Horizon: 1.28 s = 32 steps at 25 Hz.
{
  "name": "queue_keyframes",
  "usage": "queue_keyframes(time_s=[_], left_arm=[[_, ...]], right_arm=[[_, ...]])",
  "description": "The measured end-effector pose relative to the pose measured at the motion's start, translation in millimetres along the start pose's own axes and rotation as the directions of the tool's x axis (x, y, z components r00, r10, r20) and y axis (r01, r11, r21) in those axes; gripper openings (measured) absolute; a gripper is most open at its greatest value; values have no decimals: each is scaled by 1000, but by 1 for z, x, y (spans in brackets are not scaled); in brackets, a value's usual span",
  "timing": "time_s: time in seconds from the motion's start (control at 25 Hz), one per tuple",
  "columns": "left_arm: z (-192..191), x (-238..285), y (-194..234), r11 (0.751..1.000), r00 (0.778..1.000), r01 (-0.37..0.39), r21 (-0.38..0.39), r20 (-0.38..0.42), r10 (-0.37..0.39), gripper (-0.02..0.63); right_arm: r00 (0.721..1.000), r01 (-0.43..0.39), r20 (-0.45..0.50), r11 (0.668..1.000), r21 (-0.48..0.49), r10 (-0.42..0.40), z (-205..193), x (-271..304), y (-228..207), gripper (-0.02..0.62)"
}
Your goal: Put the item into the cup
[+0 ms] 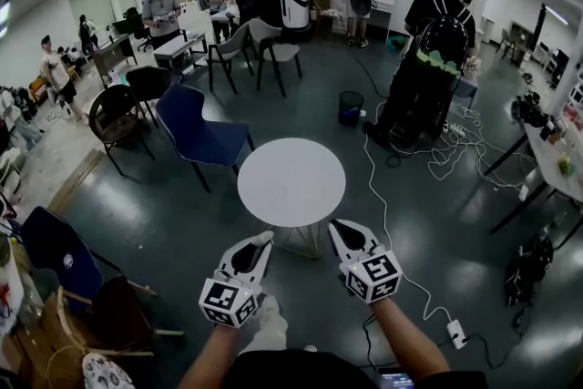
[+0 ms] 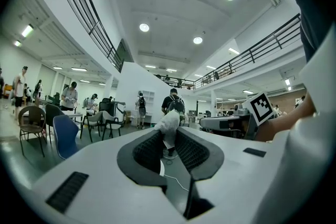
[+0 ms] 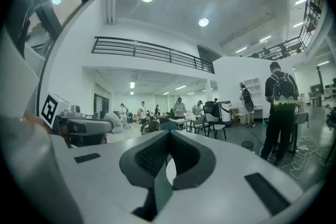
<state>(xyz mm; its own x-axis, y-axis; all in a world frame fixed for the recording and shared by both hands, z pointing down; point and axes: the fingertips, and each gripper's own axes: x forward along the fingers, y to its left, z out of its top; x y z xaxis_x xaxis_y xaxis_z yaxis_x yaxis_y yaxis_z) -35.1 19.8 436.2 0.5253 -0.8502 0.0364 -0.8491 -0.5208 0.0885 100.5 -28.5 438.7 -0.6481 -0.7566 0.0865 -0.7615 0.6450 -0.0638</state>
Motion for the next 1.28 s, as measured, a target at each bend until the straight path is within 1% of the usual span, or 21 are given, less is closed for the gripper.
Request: queue_keyframes(time_s=[0.12,0.28,0.44,0.68,0.96,1.28], left_arm=[[1,12,13,1000,1000,-3,14,-5,3,81],[-4,27,33,1000,1000,-7,11,-22,7,81],[-2,44,55,999,1000,-7,33,-29,8,81],[12,74,88,1000,1000,11,-17,-4,-11,81],[18,104,119,999,999,41,-29,1,-41,81],[15,128,149,998,999,47,-33,-14,-48,81]], right_arm=[[1000,2,-5,1000,0,-2,0,15,-7,17],[1000,15,-17,1000,11,-14,-2,35,-20,17],[999,24,-23,1000,15,-24,-2,60,-30,17],[999,22,-29,1000,21,-22,3,99,-42,17],[999,26,-40,1000,-5,-26,11,137,-47,17],[998,43,-48,999,-11,-43,16,171,-62,17]])
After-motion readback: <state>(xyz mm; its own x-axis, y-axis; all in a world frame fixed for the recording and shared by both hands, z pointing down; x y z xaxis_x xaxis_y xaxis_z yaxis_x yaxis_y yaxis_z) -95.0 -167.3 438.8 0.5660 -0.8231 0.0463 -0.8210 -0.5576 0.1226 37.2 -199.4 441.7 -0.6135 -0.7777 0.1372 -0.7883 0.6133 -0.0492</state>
